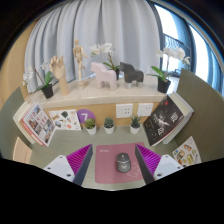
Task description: Arrange mouse
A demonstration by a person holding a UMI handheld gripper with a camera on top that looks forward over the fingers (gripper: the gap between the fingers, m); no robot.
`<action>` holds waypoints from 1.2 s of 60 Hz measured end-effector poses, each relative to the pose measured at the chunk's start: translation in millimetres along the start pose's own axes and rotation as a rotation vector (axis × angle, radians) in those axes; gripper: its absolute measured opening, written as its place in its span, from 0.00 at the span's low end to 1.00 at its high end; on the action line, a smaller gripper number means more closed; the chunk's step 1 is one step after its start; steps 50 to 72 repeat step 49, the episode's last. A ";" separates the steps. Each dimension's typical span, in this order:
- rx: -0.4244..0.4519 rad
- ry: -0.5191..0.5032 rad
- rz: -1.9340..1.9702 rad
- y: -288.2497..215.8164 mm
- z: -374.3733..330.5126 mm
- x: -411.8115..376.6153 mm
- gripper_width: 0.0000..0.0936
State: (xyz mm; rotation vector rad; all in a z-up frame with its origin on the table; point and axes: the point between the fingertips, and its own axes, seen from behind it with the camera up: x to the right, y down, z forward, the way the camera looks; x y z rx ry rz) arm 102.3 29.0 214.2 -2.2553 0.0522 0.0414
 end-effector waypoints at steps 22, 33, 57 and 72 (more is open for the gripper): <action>0.097 0.042 -0.033 7.7 -116.4 -56.8 0.93; 0.085 0.020 -0.042 38.0 -145.4 -94.5 0.93; 0.080 0.033 -0.049 63.7 -170.6 -117.2 0.93; 0.080 0.033 -0.049 63.7 -170.6 -117.2 0.93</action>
